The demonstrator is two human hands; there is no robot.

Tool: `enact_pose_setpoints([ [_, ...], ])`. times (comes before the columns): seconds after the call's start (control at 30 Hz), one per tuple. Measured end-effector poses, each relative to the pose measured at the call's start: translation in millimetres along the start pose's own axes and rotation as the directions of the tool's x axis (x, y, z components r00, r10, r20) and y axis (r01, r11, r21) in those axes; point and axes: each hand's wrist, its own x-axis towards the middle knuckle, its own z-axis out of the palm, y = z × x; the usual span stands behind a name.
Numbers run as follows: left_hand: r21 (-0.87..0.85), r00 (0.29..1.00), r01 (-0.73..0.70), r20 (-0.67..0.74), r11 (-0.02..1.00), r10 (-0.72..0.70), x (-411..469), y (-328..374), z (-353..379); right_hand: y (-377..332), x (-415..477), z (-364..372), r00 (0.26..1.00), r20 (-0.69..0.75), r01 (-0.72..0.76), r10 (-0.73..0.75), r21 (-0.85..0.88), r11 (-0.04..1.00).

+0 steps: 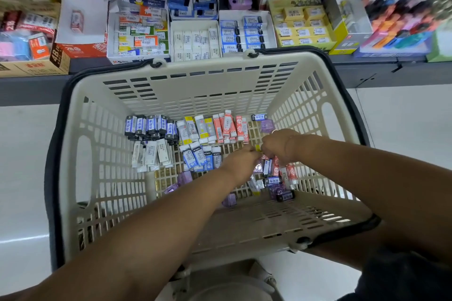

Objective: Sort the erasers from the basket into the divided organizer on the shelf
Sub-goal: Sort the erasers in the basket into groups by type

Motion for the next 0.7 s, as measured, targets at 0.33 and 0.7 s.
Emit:
enact_pose_setpoints([
  [0.33, -0.341, 0.947, 0.252, -0.107, 0.905, -0.304, -1, 0, -2, 3, -5, -7, 0.991, 0.079, -0.115, 0.108, 0.088, 0.989],
  [0.7, -0.254, 0.919, 0.350, -0.094, 0.902, -0.383, -1, 8, -1, 5, 23, -6, 0.790, -0.003, -0.232, 0.613, 0.924, 0.304],
])
